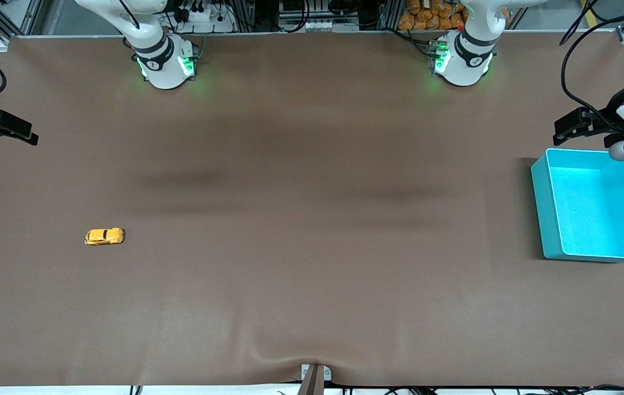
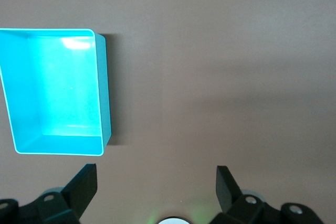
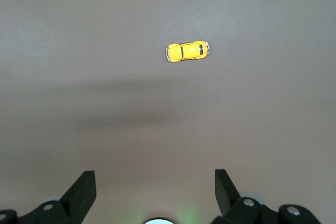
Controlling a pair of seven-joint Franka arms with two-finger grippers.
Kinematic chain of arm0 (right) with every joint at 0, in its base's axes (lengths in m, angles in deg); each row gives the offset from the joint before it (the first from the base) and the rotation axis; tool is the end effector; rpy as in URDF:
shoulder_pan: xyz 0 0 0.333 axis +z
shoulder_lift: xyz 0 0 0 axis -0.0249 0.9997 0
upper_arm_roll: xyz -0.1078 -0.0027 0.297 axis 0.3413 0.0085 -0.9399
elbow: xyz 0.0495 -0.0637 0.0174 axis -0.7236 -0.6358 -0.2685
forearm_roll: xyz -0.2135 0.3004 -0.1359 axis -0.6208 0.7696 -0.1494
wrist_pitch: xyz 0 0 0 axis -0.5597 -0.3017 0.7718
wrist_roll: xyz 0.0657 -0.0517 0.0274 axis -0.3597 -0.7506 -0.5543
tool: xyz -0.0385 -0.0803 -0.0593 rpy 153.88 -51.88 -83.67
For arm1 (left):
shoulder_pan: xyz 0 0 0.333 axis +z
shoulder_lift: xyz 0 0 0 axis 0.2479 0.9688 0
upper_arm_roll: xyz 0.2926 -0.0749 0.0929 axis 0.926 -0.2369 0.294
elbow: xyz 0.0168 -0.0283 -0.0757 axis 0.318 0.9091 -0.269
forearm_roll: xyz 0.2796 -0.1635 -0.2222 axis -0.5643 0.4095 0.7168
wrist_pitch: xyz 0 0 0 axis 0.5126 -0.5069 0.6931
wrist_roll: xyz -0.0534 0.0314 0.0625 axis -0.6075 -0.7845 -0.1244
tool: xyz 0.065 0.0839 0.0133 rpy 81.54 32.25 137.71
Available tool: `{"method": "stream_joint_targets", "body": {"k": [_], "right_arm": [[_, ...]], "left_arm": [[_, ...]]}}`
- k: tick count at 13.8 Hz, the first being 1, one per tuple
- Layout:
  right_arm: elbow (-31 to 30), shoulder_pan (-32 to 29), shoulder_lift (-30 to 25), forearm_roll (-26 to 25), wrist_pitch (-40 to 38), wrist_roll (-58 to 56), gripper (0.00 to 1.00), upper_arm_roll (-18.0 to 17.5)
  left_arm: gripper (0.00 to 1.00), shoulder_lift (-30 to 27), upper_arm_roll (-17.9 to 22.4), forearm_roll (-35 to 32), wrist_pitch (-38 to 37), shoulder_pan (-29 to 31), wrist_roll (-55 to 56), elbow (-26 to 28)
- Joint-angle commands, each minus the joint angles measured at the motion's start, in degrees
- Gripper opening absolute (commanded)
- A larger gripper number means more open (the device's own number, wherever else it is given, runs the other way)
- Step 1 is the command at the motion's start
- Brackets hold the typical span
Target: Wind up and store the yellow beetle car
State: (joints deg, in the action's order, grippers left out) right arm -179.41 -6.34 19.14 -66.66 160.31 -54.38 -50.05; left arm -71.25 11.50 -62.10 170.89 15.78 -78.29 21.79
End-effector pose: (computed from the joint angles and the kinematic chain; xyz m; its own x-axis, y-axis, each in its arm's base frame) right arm 0.5373 -0.0626 0.6012 0.9940 -0.0215 -0.1075 -0.0235 -0.9996 -0.0179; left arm 0.5530 -0.0302 0.6201 0.9951 -0.0590 -0.0791 -0.0605 -0.9980 -0.0160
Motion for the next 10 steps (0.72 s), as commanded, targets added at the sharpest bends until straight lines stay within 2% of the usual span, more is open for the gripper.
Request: {"method": "stream_joint_targets", "body": {"k": [1,6,10], "right_arm": [[-0.4,-2.1,2.3,0.6,2.0,-5.7,1.0,-0.4],[-0.1,-5.0,9.9,0.3,6.5,-22.2,1.0,-0.4],[0.1,-5.4,14.6,-1.1,13.7,-32.6,1.0,-0.3]], "left_arm": [[1.0,-0.3,-0.2,-1.0,-0.9,0.3,-1.3,0.0],[1.0,-0.3,-0.1,-0.3,-0.8,0.6,-0.7,0.1],[1.0,-0.3,0.0,-0.5,-0.8,0.5,-0.3,0.2]]}}
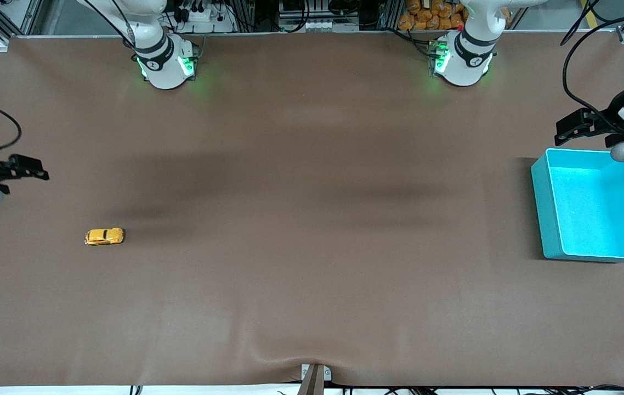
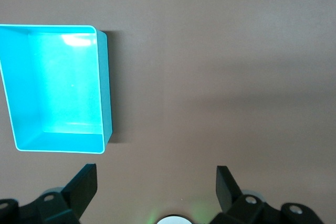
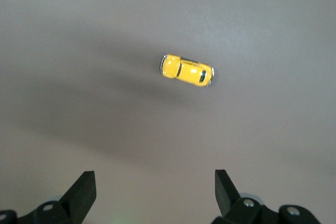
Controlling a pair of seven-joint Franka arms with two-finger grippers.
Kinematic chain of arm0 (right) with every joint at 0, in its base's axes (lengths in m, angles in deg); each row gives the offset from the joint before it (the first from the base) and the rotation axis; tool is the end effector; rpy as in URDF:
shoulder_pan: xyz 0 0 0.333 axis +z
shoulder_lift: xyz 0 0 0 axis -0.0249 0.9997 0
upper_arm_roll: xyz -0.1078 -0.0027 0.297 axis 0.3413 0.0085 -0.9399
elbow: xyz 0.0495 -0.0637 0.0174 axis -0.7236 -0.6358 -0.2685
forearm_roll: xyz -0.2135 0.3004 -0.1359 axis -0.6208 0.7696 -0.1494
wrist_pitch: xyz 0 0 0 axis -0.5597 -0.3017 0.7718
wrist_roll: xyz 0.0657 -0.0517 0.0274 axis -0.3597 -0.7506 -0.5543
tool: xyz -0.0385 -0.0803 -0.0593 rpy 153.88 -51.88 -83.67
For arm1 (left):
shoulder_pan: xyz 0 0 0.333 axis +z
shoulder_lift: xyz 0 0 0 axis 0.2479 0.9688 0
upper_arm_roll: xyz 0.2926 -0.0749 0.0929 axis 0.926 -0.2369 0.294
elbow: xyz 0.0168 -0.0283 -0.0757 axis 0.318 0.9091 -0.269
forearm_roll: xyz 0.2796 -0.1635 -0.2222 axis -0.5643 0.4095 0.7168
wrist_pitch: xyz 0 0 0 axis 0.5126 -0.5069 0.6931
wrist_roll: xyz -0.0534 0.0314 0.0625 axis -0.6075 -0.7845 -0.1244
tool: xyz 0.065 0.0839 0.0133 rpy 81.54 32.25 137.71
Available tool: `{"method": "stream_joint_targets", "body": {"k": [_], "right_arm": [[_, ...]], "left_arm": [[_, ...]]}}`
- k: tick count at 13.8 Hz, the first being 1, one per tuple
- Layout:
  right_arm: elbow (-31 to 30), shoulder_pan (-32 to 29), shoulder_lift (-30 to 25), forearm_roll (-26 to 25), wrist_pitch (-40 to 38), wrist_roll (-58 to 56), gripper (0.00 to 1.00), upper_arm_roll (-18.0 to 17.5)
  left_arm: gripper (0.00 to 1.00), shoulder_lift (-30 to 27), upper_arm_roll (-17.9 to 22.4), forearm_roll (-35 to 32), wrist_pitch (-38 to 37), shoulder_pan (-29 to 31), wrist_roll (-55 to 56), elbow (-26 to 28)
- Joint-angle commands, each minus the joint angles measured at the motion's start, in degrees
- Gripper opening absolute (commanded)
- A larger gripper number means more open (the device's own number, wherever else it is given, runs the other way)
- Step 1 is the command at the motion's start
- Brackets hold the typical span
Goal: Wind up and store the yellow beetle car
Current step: 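Reach the right gripper down over the yellow beetle car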
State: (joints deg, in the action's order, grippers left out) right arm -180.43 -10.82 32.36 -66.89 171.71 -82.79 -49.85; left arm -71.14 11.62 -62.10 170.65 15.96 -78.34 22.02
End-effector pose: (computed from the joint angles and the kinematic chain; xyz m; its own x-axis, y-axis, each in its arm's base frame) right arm 0.5984 -0.1188 0.4741 0.9141 0.3829 -0.1335 0.3746 -0.9234 -0.0841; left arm 0.5531 -0.0273 0.6169 0.9945 -0.0546 -0.0892 -0.0562 -0.9983 -0.0158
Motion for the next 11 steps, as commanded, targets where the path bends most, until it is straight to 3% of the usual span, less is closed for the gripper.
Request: {"method": "stream_joint_targets", "body": {"k": [1,8,11], "right_arm": [[1.2,-0.7,2.0,-2.4,4.1,-6.1,1.0,-0.5],[0.4,-2.3,3.7,-3.6,7.0,-26.9,1.0,-0.6],[-2.3,1.2,3.7,-3.6,10.2,-28.8,1.0,-0.8]], "left_arm": [[1.0,-0.4,-0.1,-0.7,-0.6,0.3,-0.1,0.1],[1.0,-0.2,-0.1,-1.0,-0.6,0.3,0.0,0.2],[1.0,0.0,-0.1,-1.0,-0.4,0.3,0.3,0.1]]}}
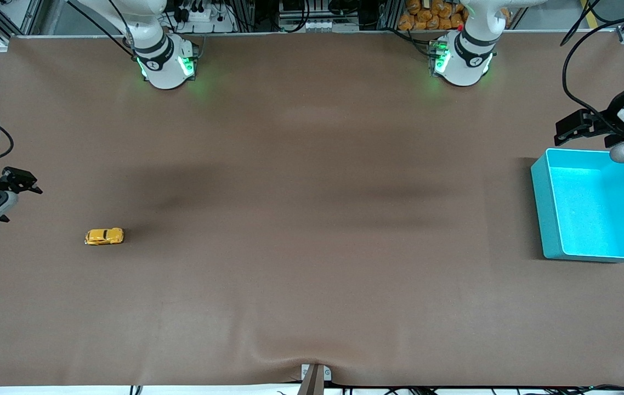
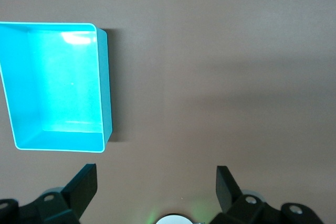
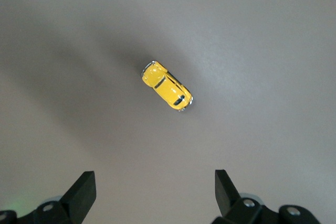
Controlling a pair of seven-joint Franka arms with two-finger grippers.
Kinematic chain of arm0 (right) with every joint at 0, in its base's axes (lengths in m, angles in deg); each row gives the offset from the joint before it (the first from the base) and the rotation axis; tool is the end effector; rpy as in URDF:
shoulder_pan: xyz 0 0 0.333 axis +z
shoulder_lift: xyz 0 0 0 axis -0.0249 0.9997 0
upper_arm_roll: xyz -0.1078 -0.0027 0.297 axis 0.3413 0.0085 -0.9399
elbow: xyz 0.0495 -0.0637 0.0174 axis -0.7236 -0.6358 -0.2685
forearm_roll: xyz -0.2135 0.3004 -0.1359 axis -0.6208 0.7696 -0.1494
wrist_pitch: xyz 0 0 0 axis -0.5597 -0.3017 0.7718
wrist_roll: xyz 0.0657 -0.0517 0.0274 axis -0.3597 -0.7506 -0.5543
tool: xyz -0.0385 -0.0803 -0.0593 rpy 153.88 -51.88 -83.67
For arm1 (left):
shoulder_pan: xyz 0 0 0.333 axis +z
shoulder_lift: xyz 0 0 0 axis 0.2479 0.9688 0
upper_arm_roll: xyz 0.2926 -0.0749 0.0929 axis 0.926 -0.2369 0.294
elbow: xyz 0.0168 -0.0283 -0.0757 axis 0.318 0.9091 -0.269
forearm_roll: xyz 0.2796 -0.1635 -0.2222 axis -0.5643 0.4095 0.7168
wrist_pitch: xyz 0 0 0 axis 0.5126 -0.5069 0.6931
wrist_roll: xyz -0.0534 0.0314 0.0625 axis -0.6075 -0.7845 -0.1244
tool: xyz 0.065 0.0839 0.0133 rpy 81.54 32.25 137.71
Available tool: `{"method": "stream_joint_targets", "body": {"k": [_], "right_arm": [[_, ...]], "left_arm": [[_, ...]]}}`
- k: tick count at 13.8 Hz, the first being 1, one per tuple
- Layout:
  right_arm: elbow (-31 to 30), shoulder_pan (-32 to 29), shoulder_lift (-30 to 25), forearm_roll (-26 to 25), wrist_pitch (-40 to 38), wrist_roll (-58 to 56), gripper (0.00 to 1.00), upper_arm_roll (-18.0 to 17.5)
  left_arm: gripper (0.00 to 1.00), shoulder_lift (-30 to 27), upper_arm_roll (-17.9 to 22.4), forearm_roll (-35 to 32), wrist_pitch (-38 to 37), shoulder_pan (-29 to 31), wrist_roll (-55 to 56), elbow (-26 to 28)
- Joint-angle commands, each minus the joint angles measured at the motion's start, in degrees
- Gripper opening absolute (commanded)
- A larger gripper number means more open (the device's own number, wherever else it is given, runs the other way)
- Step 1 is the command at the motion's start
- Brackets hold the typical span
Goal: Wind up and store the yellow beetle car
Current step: 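Reach the right gripper down over the yellow beetle car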
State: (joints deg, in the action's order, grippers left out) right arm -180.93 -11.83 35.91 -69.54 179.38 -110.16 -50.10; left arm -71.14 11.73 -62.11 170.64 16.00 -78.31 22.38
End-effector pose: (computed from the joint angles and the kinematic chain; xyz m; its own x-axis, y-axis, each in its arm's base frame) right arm 0.6176 -0.1349 0.4416 0.6403 0.7630 -0.0887 0.7612 -0.6458 -0.0601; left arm 0.5530 -0.0258 0.6140 0.9941 -0.0514 -0.0957 -0.0532 -0.9985 -0.0161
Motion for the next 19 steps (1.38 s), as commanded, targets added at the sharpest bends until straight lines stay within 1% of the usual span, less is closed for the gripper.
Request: {"method": "stream_joint_targets", "body": {"k": [1,2,6,10,14,16,19], "right_arm": [[-3.3,3.7,0.2,-1.0,5.0,-2.9,1.0,-0.5],[-4.6,4.7,1.2,-1.0,7.9,-5.7,1.0,-0.5],[-5.3,4.7,5.3,-0.9,12.6,-18.4,1.0,-0.5],[-7.6,3.3,8.8,-1.0,19.2,-27.6,1.0,-0.5],[-12.1,3.3,10.0,-1.0,24.1,-28.6,1.0,-0.5],[-12.1,1.5,11.6,-0.9,25.1,-28.8,1.0,-0.5],[-12.3,0.7,14.5,-0.9,28.5,-31.2,1.0,-0.5]], "left_arm": [[1.0,-0.1,-0.2,-1.0,-0.4,0.3,0.3,-0.3],[1.0,-0.2,-0.3,-1.0,-0.5,0.3,0.2,-0.2],[1.0,-0.2,-0.2,-1.0,-0.5,0.2,0.6,-0.1],[1.0,-0.2,-0.3,-1.0,-0.5,0.2,0.5,0.2],[1.0,-0.2,-0.2,-1.0,-0.4,0.2,0.6,0.3],[1.0,-0.2,-0.2,-1.0,-0.4,0.2,0.6,0.3],[1.0,-0.2,-0.2,-1.0,-0.5,0.2,0.6,0.3]]}}
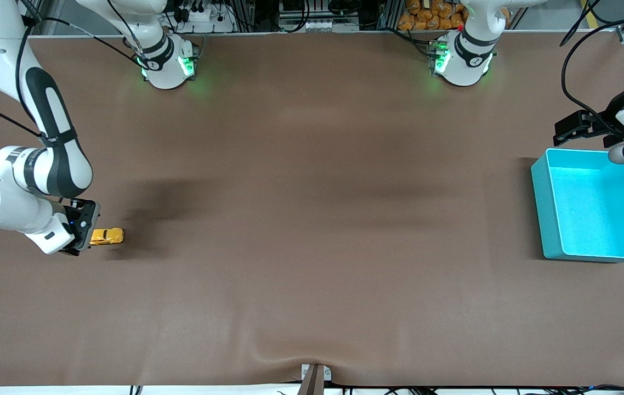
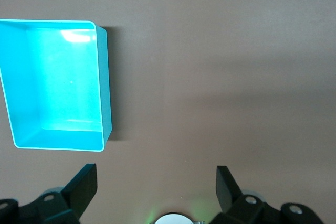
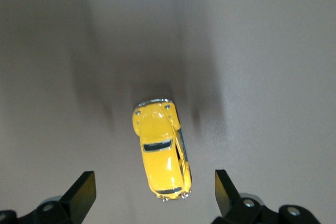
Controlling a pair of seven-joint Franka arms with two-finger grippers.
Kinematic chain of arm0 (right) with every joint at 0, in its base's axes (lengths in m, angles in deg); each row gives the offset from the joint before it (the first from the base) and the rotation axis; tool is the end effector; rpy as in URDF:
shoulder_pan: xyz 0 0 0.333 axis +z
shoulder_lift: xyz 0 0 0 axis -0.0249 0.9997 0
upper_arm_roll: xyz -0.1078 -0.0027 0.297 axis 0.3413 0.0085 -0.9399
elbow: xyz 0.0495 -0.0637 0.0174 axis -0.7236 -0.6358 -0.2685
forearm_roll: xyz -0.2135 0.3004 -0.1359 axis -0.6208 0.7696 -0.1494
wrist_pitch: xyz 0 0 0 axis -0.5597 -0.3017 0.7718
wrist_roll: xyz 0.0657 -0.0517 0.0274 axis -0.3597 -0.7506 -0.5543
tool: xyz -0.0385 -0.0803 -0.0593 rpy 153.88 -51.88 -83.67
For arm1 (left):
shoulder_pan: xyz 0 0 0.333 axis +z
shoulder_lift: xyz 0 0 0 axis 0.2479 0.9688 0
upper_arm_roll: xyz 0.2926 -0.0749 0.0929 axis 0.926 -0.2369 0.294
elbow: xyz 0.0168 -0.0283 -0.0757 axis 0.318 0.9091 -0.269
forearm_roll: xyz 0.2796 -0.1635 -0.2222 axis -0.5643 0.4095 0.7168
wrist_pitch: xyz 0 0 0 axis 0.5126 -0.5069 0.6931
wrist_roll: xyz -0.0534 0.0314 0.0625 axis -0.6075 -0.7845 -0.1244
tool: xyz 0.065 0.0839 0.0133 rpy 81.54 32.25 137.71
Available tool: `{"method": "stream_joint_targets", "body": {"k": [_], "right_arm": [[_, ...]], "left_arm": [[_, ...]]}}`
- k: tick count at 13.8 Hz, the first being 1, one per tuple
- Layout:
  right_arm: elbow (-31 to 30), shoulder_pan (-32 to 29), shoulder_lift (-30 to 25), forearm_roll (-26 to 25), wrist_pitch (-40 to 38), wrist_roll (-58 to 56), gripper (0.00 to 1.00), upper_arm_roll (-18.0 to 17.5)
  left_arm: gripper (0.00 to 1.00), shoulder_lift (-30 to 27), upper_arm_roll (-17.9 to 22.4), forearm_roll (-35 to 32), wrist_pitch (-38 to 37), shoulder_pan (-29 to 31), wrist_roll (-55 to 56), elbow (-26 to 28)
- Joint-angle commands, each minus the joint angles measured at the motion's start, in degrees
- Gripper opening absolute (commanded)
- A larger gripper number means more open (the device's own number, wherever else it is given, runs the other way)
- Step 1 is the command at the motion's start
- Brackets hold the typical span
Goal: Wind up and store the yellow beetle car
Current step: 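Lower the right gripper and close it on the yellow car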
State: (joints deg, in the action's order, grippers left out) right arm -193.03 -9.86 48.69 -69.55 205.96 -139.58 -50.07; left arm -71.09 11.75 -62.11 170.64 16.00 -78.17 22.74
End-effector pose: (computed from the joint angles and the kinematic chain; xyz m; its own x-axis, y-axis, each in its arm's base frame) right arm 0.6232 -0.1122 0.2421 0.1323 0.9902 -0.0446 0.9886 -0.1351 -0.0668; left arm 0.5530 -0.0256 0.6106 0.9935 -0.0486 -0.1027 -0.0505 -0.9986 -0.0163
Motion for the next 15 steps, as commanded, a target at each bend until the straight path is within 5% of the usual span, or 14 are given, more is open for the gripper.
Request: {"method": "stream_joint_targets", "body": {"k": [1,13,14,15], "right_arm": [[0.0,-1.4,2.2,-0.9,2.2,-1.9,1.0,-0.6],[-0.5,-1.6,5.0,-0.4,5.7,-4.2,1.0,-0.6],[-0.5,-1.7,5.5,-0.3,6.4,-4.9,0.82,-0.6],[-0.5,-2.1,5.5,-0.3,6.8,-5.4,0.54,-0.7]], "left_arm": [[1.0,-0.2,-0.2,-1.0,-0.4,0.2,0.4,-0.1],[1.0,-0.2,-0.2,-1.1,-0.1,0.2,0.4,-0.2],[1.0,-0.2,-0.2,-1.1,-0.1,0.2,0.4,-0.2],[1.0,-0.2,-0.2,-1.1,-0.1,0.2,0.5,-0.2]]}}
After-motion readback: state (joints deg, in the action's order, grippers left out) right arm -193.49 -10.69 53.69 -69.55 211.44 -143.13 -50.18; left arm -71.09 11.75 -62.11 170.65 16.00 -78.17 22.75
